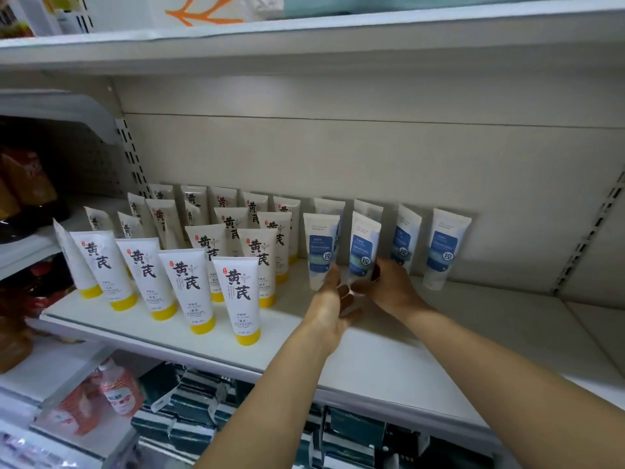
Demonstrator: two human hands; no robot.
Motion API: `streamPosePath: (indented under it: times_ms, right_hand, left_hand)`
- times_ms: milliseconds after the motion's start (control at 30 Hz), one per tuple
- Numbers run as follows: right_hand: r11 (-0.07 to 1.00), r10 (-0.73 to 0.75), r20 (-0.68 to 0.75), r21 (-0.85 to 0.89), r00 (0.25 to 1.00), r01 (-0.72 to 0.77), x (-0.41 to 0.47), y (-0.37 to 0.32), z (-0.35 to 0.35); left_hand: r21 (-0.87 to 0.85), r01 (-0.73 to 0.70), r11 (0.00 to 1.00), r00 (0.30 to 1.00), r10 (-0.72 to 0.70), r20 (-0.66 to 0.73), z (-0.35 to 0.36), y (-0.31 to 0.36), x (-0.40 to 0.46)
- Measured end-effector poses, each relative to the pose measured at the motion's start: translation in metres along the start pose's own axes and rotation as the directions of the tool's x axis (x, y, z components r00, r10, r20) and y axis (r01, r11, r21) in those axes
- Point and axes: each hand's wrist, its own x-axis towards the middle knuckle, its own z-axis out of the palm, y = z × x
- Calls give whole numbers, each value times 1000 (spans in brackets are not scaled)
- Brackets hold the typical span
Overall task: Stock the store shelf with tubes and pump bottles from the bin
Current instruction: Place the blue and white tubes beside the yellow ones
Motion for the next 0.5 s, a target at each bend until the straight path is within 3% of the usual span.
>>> streamPosePath:
  times_ms: [233,500]
  right_hand:
    - [998,55,-37,-28,998,-56,-13,6,-7]
    - [997,72,-81,6,994,-71,-46,8,-11]
  left_hand:
    - [-11,-8,1000,999,7,-45,-4,-1,-7]
    - [-149,-100,984,995,100,-7,-10,-7,-41]
